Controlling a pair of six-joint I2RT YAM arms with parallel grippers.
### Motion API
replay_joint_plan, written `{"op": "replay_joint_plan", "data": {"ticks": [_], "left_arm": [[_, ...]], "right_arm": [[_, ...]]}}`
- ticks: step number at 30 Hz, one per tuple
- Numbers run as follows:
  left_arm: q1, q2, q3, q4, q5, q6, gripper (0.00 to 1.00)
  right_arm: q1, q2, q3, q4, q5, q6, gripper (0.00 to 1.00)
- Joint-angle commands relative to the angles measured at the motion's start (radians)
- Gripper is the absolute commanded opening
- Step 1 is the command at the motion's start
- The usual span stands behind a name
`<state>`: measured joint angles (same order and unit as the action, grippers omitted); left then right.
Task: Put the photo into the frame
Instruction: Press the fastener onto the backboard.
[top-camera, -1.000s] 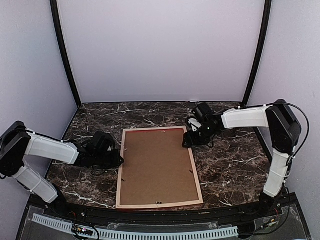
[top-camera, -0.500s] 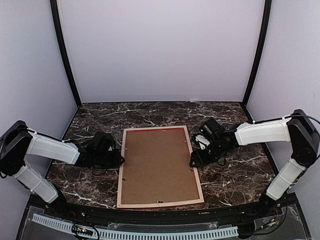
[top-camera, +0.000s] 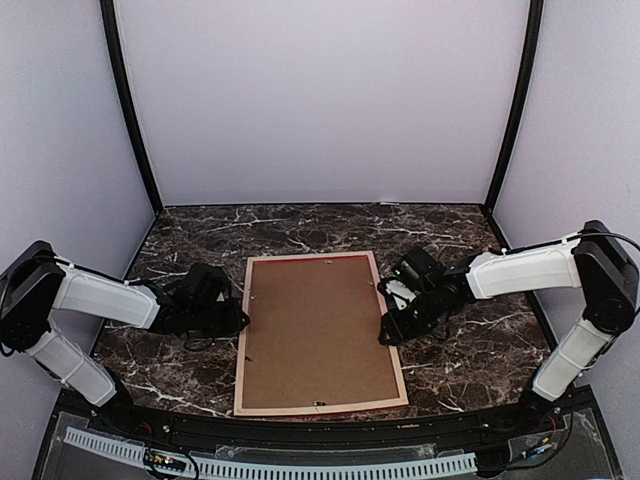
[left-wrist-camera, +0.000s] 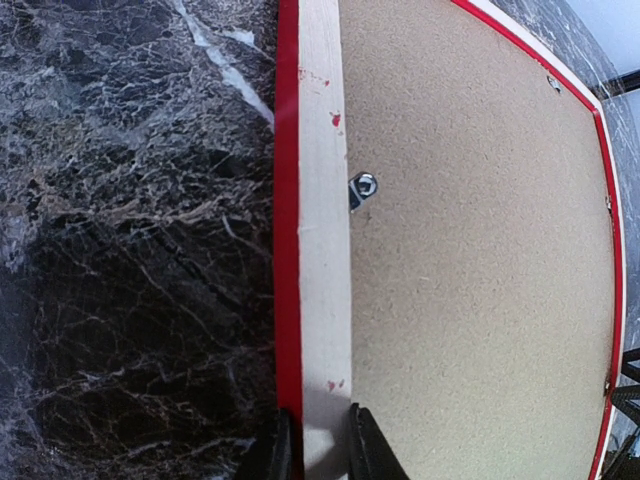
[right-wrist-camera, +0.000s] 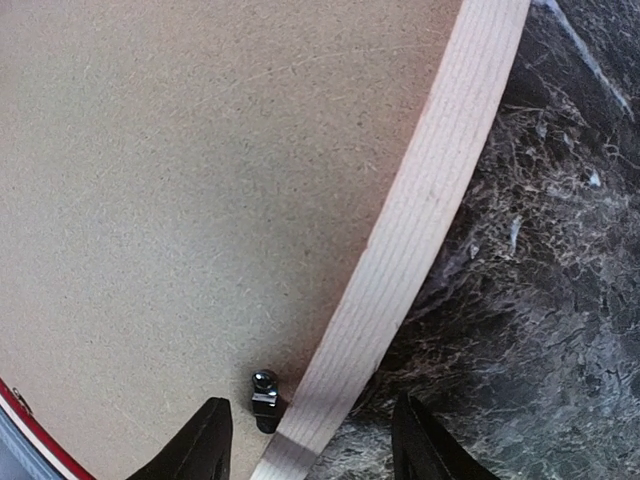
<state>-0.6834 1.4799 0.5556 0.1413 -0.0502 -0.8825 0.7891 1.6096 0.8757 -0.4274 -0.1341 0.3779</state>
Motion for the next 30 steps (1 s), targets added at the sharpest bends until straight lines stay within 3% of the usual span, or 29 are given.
{"op": "replay_joint_plan", "data": {"ticks": [1,17,30], "left_arm": [[-0.003,0.018,-0.007,-0.001,0.038,-0.019,0.03],[-0.004,0.039,0.0,0.005,0.047,-0.011,0.03],[-0.004,0.041,-0.007,0.005,0.046,-0.009,0.03]], "right_arm": [[0.009,0.006,0.006,-0.018,0.031,-0.006,0.51],[0.017,0.052,0.021,-0.027,0.085,-0.03,0.49],[0.015,0.074,0.057,-0.046,0.091,-0.071,0.33]]}}
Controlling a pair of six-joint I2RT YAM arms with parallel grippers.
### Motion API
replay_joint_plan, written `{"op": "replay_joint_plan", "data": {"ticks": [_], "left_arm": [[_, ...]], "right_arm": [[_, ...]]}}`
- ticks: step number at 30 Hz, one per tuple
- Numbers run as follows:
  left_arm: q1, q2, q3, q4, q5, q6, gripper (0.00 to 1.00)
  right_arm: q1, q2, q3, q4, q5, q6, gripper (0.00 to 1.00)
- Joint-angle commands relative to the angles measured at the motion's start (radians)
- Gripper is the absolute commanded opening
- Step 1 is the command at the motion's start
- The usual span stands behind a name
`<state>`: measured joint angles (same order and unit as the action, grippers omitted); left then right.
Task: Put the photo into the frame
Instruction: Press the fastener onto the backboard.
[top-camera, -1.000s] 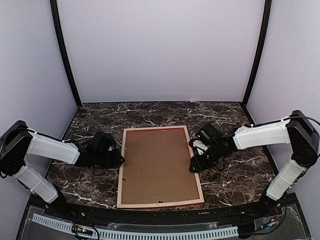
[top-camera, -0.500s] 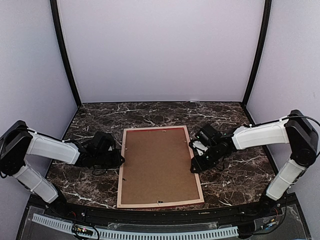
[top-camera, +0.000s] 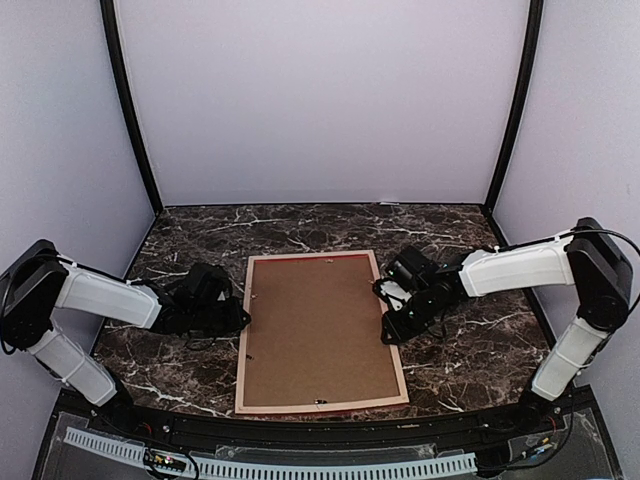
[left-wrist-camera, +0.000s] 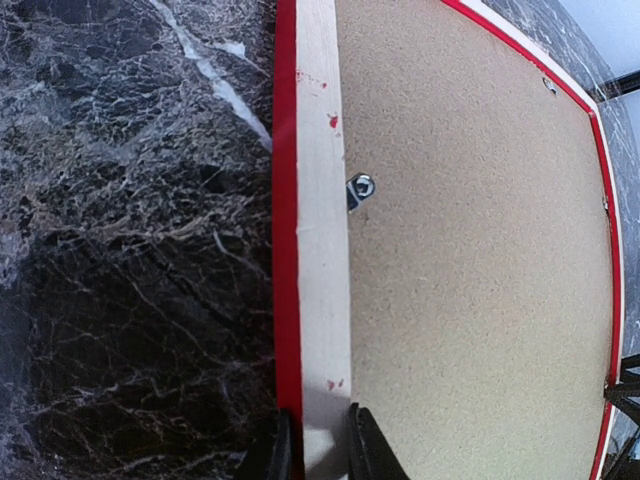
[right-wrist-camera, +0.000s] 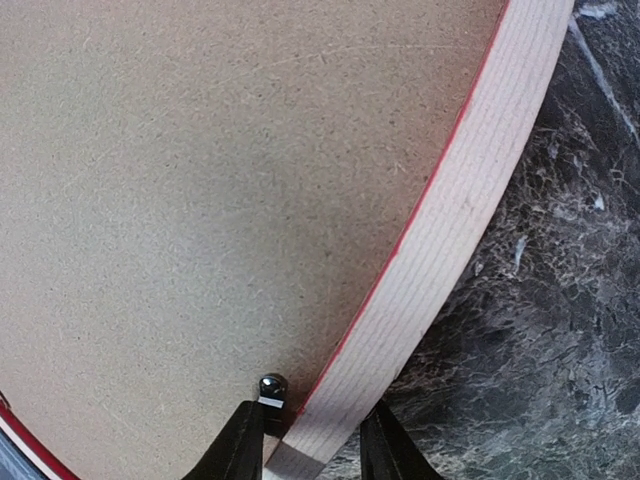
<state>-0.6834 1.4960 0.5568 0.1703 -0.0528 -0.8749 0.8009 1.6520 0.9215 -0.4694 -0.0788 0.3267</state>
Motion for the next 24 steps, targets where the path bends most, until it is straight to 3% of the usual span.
{"op": "replay_joint_plan", "data": {"ticks": [1,10,19,24], "left_arm": [[-0.004,0.025,-0.009,-0.024,0.047,-0.015,0.03],[-0.004,0.025,-0.01,-0.025,0.046,-0.012,0.03],[-0.004,0.024,-0.009,-0.025,0.047,-0.012,0.03],[-0.003,0.023,-0.009,-0.025,0.048,-0.013,0.03]], "right_arm": [[0.003,0.031,0.015,-0.004,0.032,-0.023,0.32],[-0.018,0.02,0.041,-0.004,-0.055,-0.065,0.27],[-0.02,0.013,0.057,0.0,-0.098,-0.072,0.48],[-0.035,0.016,0.058,0.003,-0.079,-0.049,0.48]]}}
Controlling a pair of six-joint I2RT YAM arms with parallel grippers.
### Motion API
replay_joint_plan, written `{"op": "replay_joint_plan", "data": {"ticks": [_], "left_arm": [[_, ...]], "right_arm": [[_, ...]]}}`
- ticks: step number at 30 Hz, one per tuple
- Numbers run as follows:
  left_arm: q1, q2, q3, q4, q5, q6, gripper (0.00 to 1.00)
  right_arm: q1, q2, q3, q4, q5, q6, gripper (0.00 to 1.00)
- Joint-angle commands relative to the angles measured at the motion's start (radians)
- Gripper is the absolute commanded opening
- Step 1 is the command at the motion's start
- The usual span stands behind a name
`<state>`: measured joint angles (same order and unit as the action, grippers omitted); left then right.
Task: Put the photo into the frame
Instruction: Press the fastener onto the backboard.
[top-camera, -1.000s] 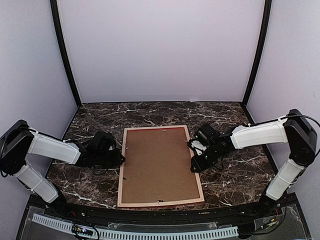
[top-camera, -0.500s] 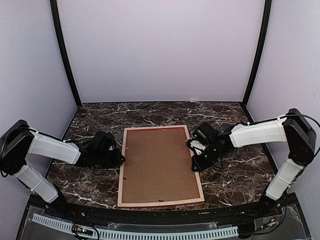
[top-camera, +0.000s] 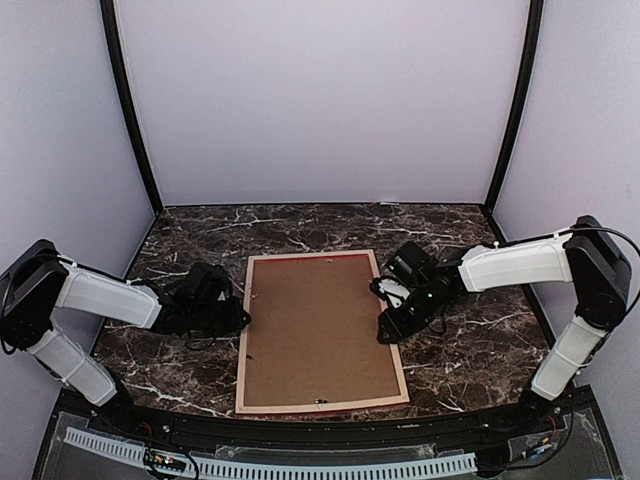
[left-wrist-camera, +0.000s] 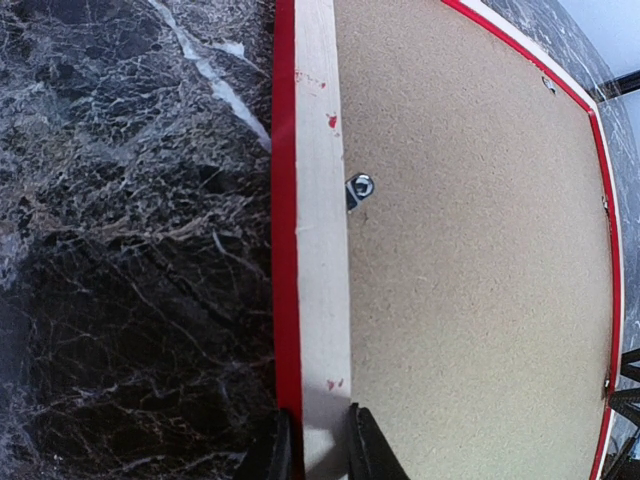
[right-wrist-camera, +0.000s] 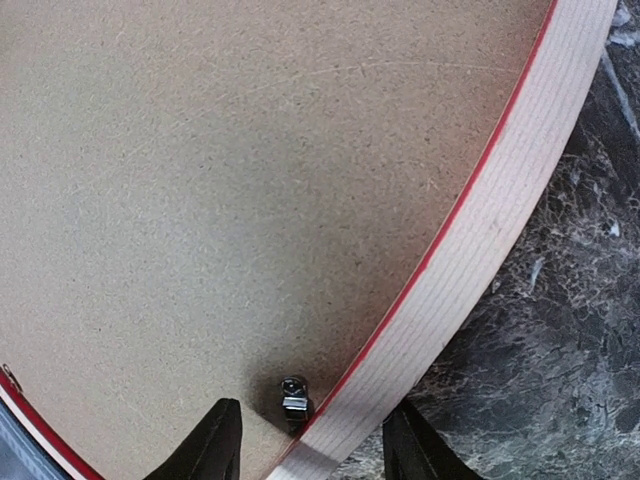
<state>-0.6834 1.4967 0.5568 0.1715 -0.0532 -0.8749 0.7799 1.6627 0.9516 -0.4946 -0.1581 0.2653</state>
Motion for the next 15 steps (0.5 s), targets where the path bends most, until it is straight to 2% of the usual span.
{"op": "replay_joint_plan", "data": {"ticks": [1,6,10,12,14,15], "left_arm": [[-0.003,0.018,-0.01,-0.026,0.049,-0.013,0.03],[-0.005,-0.001,-0.014,-0.027,0.05,-0.012,0.05],[-0.005,-0.028,-0.02,-0.026,0.065,-0.012,0.11],[-0.005,-0.037,-0.019,-0.026,0.081,-0.007,0.16],[-0.005,-0.044,-0.013,-0.03,0.086,0.001,0.24],[-0.005,-0.047,-0.009,-0.036,0.086,0.009,0.34]], "right_arm": [[-0.022,0.008,0.026,0.032,0.004,0.02,0.47],[-0.058,0.022,0.027,0.043,0.009,0.037,0.42],[-0.068,0.054,0.041,0.052,0.004,0.026,0.38],[-0.072,0.074,0.053,0.051,0.008,0.02,0.37],[-0.075,0.096,0.065,0.051,0.009,0.011,0.34],[-0.078,0.105,0.07,0.049,0.012,0.005,0.33]]}}
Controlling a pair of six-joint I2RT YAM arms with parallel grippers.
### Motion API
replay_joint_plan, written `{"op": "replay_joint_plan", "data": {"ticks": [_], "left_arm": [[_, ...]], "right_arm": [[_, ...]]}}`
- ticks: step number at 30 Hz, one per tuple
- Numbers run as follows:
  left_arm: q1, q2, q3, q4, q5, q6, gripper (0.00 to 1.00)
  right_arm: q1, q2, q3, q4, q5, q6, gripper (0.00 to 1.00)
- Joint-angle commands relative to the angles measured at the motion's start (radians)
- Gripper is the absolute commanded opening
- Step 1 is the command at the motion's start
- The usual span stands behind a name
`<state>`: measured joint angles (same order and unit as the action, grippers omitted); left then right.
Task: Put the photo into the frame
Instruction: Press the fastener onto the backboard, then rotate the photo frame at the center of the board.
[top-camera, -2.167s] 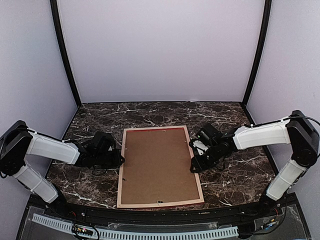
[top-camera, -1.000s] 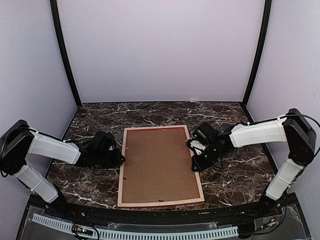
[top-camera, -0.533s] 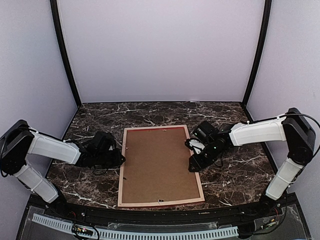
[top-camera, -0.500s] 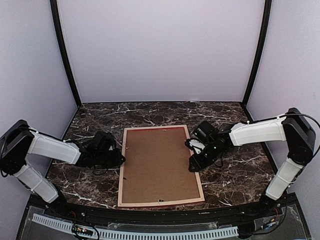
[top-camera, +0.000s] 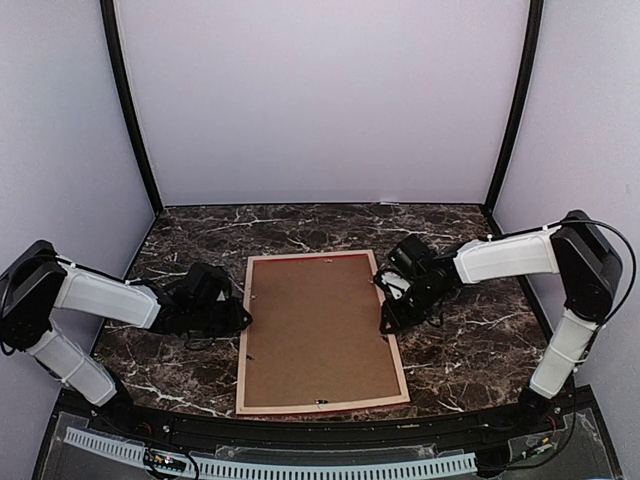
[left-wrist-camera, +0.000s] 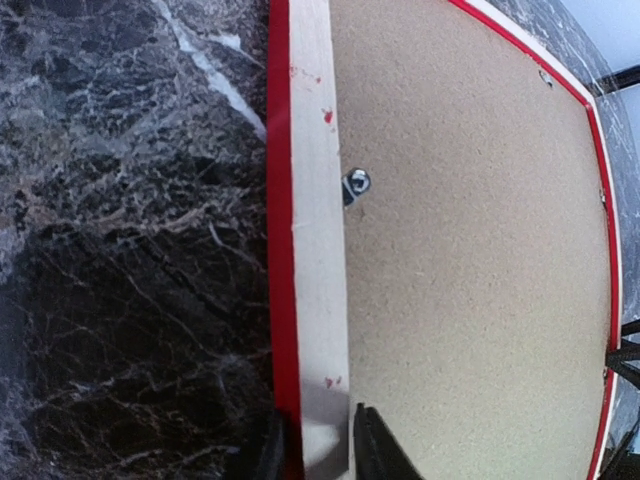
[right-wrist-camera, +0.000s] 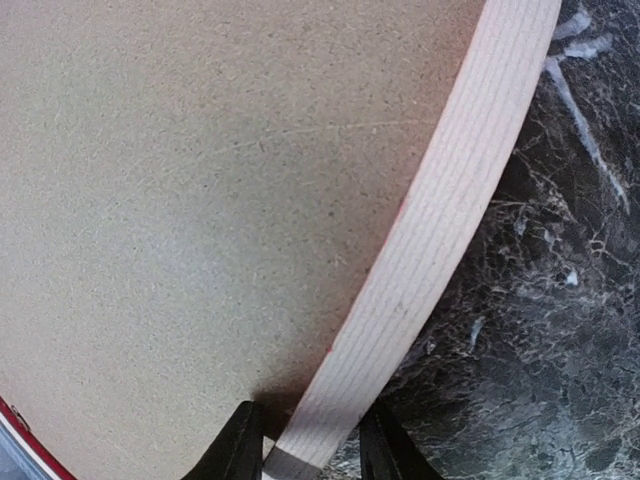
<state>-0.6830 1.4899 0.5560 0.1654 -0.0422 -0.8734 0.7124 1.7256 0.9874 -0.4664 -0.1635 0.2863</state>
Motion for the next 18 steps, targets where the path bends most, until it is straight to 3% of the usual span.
{"op": "replay_joint_plan", "data": {"ticks": [1,5,9,15,18], "left_arm": [[-0.006,-0.048,0.002,-0.043,0.07,0.015,0.38],[-0.005,-0.088,0.062,-0.122,0.014,0.094,0.61],[0.004,-0.103,0.163,-0.229,-0.018,0.254,0.75],[0.031,-0.018,0.36,-0.361,0.01,0.467,0.83],[0.067,0.063,0.458,-0.406,0.102,0.537,0.84]], "right_arm": [[-0.018,0.052,0.042,0.02,0.019,-0.022,0.31],[-0.043,0.078,0.078,0.007,0.031,-0.068,0.23],[-0.056,0.109,0.125,-0.019,0.056,-0.137,0.16],[-0.073,0.149,0.214,-0.052,0.072,-0.273,0.13],[-0.073,0.164,0.241,-0.056,0.042,-0.376,0.14]]}}
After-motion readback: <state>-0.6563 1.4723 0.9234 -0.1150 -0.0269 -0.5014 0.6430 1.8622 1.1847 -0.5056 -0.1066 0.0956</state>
